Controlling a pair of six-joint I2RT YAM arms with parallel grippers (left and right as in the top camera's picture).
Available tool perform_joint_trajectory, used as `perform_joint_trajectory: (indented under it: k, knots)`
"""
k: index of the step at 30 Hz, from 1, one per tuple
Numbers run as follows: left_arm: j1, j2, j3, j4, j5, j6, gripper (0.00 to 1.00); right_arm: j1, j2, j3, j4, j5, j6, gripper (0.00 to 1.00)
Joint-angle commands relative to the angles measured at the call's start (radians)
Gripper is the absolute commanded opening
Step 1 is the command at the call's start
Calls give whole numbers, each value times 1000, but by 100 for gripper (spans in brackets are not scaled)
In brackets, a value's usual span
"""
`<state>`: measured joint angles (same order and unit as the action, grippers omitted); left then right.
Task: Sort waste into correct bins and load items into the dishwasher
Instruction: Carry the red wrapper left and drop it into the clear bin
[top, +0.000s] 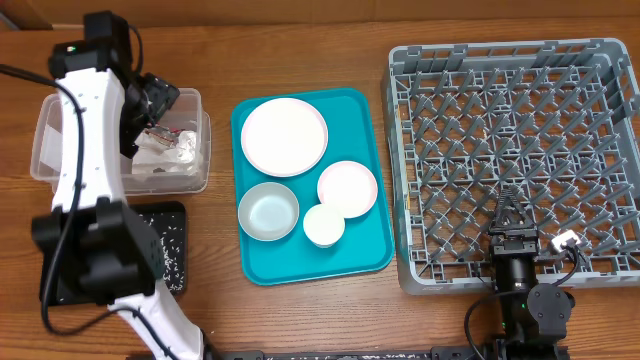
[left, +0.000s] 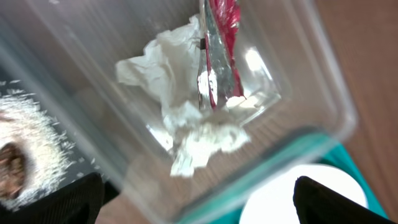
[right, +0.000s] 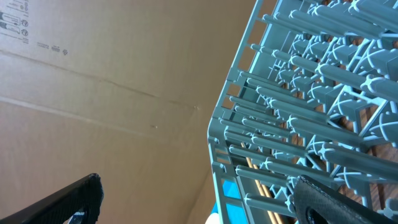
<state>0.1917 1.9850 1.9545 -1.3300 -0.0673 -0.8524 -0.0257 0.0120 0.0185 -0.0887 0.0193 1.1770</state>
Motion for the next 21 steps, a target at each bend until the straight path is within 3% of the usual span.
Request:
perform_joint_trajectory:
  k: [1,8,17,21]
  knots:
    - [2,-193,6,-47,-23,29,100,-3,-7,-10,7,13,-11,100]
    - [4,-368,6,-156,-150,30,100,-3,-7,-10,7,13,-11,100]
    - [11,-386,6,-283,-294,18,100,-3,-7,-10,7,13,-11,100]
    - [54,-386,6,-297,-240,-31,100,-3,-7,-10,7,13,-11,100]
